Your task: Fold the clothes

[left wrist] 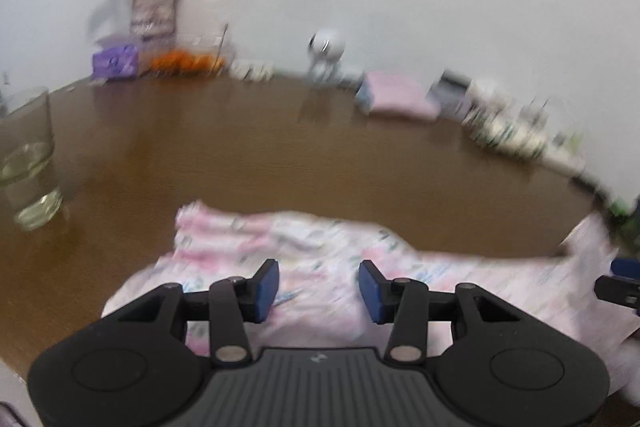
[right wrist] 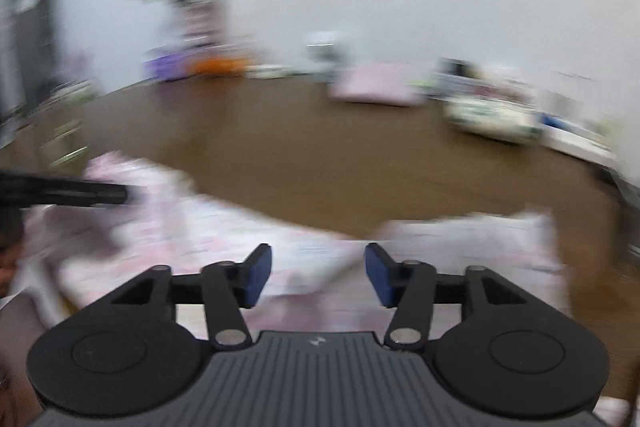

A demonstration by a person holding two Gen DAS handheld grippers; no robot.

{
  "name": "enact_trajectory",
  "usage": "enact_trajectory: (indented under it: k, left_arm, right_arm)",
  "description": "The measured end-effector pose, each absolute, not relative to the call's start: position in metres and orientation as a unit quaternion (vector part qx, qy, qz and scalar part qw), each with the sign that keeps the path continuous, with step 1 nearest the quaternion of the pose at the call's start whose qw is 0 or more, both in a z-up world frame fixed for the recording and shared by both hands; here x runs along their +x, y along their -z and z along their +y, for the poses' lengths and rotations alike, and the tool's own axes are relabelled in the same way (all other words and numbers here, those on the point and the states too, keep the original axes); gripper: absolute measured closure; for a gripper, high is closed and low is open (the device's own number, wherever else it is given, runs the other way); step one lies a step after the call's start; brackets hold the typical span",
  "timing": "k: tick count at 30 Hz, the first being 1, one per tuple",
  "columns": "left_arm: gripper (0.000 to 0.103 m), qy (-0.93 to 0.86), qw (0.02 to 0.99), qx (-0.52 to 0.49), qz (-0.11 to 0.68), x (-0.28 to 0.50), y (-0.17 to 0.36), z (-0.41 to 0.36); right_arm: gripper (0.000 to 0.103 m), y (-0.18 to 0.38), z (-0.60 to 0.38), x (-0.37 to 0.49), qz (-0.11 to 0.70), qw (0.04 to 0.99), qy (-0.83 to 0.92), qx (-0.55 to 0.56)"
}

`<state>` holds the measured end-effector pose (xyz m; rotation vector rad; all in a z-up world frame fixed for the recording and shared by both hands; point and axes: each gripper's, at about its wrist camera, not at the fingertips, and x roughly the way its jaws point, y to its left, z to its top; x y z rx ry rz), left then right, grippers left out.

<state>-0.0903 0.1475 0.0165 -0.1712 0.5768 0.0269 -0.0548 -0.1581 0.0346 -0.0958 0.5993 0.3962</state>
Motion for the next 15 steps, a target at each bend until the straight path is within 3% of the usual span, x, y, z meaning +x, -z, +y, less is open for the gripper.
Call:
enact_trajectory:
  k: [7, 11, 15]
  left_arm:
    - [0.054, 0.038, 0.949, -0.033, 0.313, -0.076, -0.005, 0.105]
    - [0.054, 0.020, 0.942, -0.027, 0.333, -0.070, 0.011, 0.105]
    - [0.052, 0.000, 0.945, -0.006, 0.326, -0.072, 0.018, 0.109]
  right_arm:
    - [0.047, -0.022, -0.228, -0.021, 0.331, 0.941, -0.065, -0.024]
    - [0.036, -0.026, -0.256, 0.021, 0.337, 0.938, -0.077, -0.003]
    - [0.039, -0.027, -0.252, 0.081, 0.365, 0.928, -0.075, 0.005]
